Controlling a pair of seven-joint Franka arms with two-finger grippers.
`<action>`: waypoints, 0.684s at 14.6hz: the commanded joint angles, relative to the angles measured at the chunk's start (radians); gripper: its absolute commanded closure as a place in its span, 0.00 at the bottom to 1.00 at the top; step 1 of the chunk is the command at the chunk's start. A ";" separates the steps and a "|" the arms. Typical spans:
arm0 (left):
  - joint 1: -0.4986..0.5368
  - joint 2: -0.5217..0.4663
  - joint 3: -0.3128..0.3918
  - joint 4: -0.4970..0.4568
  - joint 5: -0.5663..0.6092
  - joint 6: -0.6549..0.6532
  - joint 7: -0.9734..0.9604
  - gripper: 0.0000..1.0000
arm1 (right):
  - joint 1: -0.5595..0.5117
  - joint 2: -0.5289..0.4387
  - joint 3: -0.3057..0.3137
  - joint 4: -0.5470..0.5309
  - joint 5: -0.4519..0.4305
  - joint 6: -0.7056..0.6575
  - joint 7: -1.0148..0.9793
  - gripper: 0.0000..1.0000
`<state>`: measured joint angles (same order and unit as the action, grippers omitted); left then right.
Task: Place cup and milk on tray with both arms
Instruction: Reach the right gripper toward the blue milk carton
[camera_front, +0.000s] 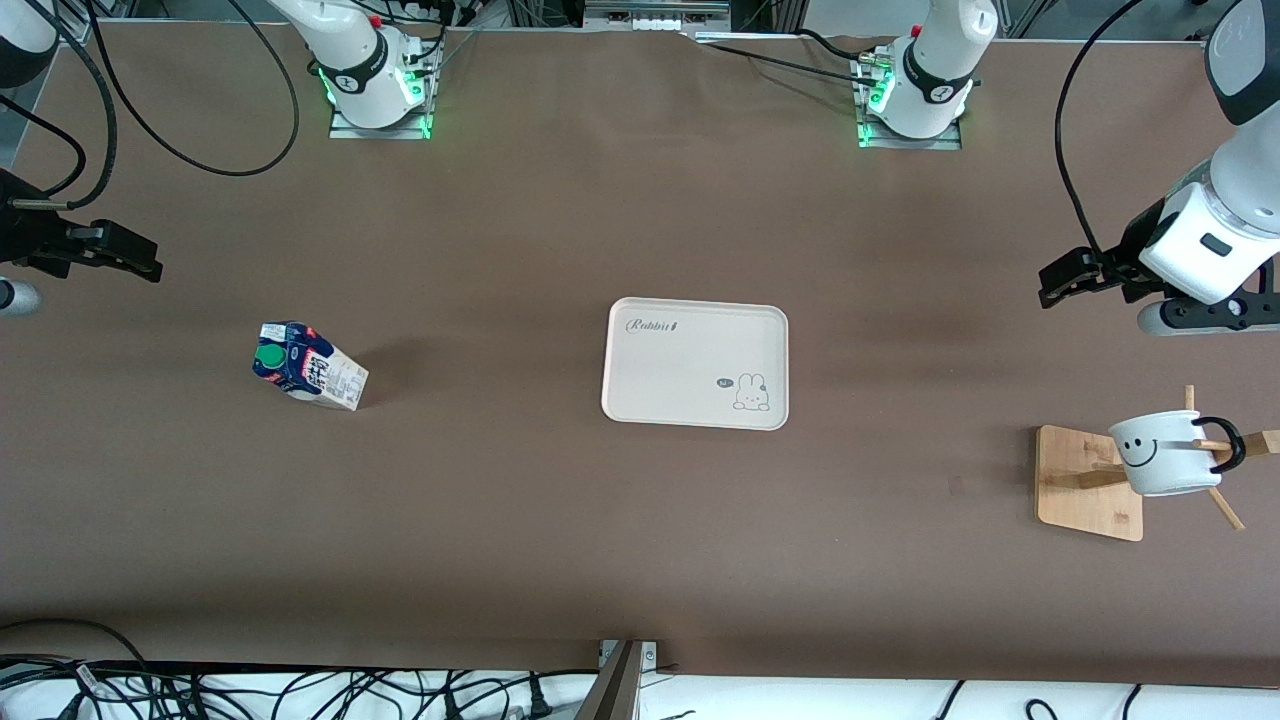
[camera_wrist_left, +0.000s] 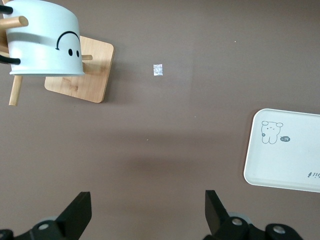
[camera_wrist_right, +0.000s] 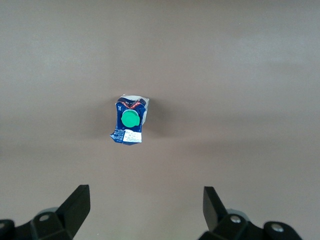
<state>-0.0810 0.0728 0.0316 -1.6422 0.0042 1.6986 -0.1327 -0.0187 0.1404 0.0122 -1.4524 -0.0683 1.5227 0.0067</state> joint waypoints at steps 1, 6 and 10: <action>0.006 0.012 0.001 0.025 0.019 -0.004 0.019 0.00 | 0.002 -0.004 0.002 0.000 0.005 -0.013 0.022 0.00; 0.010 0.008 -0.001 0.025 0.008 -0.007 0.018 0.00 | 0.002 -0.004 0.000 0.000 0.005 -0.029 0.019 0.00; 0.003 0.008 -0.001 0.027 0.010 -0.008 0.016 0.00 | 0.005 0.002 0.002 -0.002 0.005 -0.026 0.018 0.00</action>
<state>-0.0779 0.0728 0.0342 -1.6419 0.0043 1.6989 -0.1326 -0.0185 0.1407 0.0122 -1.4525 -0.0683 1.5059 0.0104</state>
